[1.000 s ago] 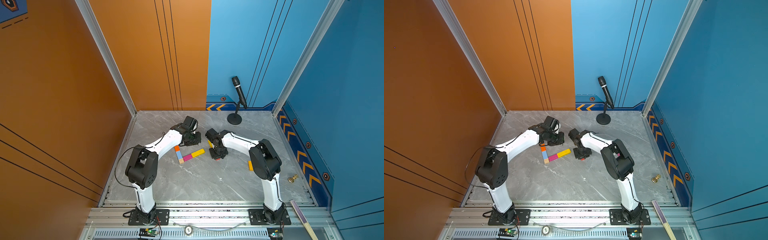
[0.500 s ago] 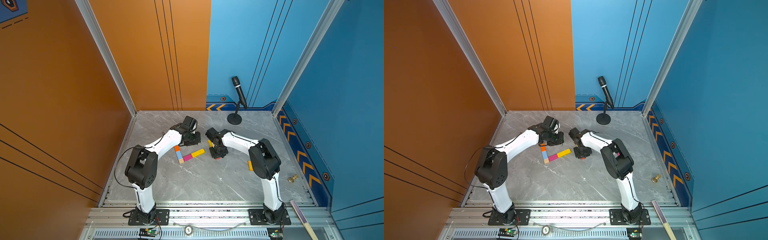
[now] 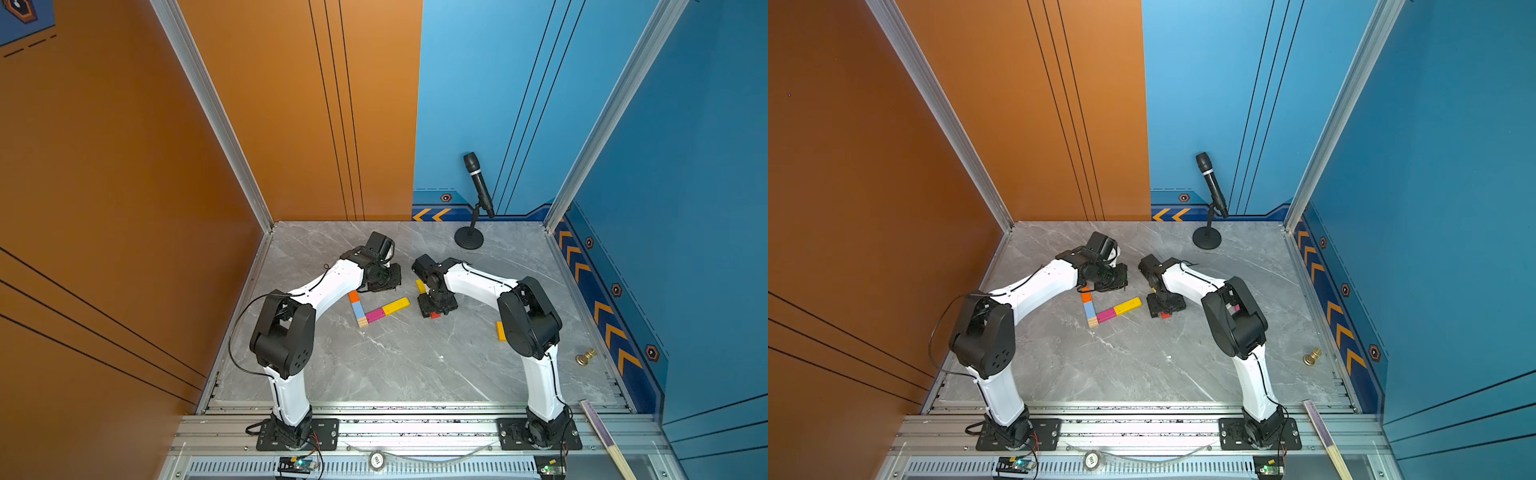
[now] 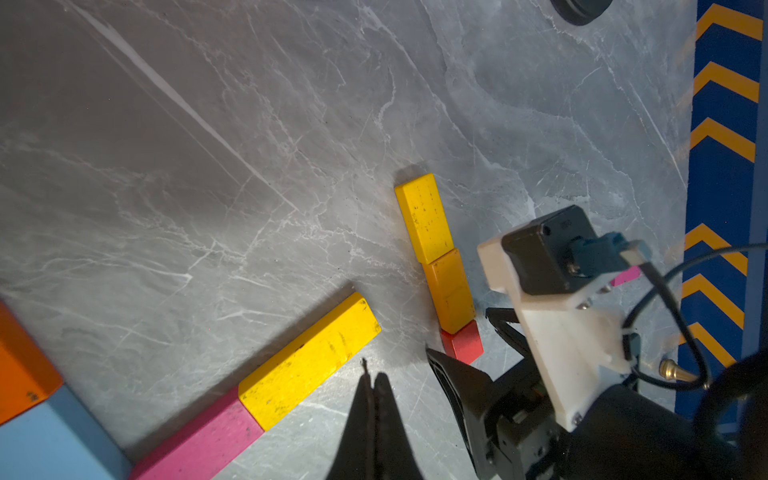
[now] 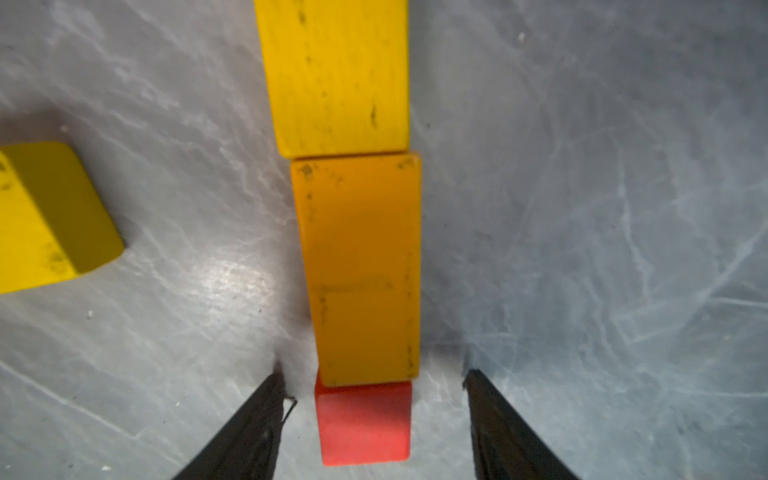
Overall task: Assemble the letter v with building blocks
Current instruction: Assemble the building block at the center of the board.
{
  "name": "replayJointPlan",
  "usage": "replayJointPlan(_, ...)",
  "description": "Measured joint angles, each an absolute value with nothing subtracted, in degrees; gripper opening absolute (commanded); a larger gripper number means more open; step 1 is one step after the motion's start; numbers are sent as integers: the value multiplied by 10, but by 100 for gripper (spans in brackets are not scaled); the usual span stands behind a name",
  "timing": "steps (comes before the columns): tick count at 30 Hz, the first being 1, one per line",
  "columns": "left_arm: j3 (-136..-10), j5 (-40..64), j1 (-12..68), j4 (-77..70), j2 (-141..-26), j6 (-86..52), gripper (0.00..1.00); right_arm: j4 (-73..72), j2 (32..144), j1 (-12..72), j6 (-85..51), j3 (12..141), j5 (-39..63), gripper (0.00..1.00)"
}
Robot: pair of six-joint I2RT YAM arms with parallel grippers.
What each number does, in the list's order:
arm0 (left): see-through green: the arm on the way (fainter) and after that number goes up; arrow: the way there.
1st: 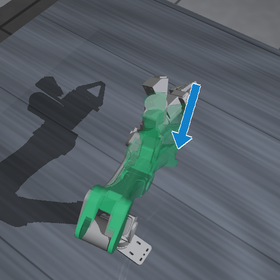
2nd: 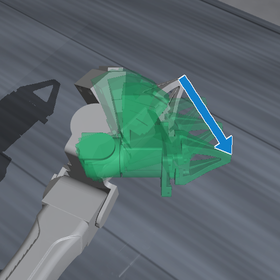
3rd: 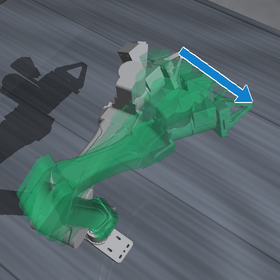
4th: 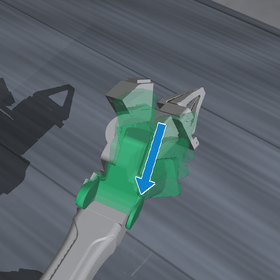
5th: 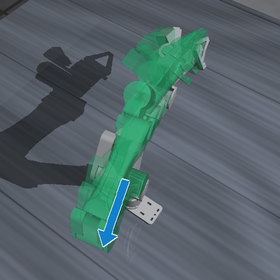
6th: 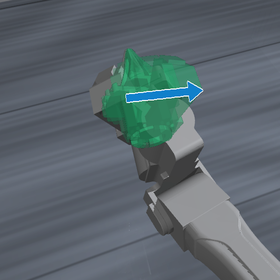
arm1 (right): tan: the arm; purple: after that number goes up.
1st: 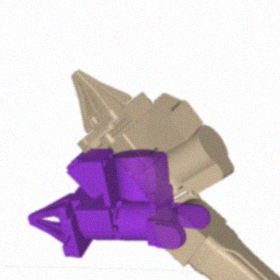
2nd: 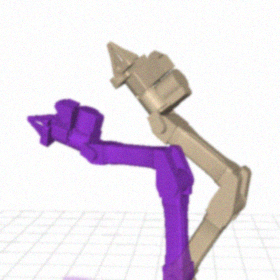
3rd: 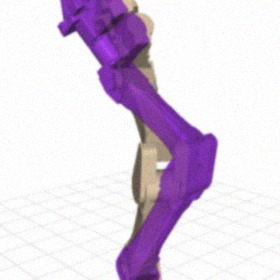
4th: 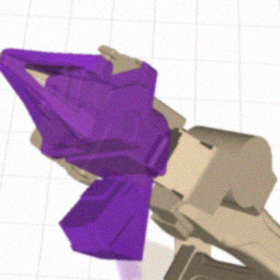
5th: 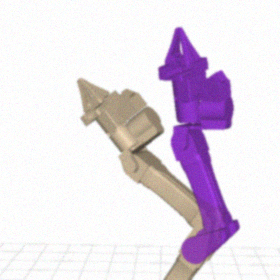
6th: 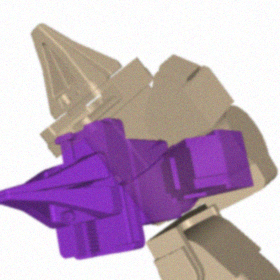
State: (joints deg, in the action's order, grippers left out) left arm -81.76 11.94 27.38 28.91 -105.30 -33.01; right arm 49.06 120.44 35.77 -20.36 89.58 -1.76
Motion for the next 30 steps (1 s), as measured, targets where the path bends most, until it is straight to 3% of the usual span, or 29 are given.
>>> replayJointPlan(7,-818,120,274,289,-1053,-330,2,491,1180,360,-210,866,-17,100)
replayJointPlan(16,-818,120,274,289,-1053,-330,2,489,1073,361,-225,821,-13,97)
replayJointPlan(17,-818,120,274,289,-1053,-330,2,488,1059,361,-229,814,-12,90)
replayJointPlan(21,-818,120,279,289,-1053,-330,2,470,1009,354,-252,765,13,16)
replayJointPlan(22,-818,120,280,289,-1053,-330,2,463,1002,349,-260,748,21,4)
replayJointPlan(23,-818,120,281,289,-1053,-330,2,456,999,344,-267,734,30,0)
replayJointPlan(30,-818,120,290,289,-1053,-335,2,411,1008,329,-309,667,78,0)
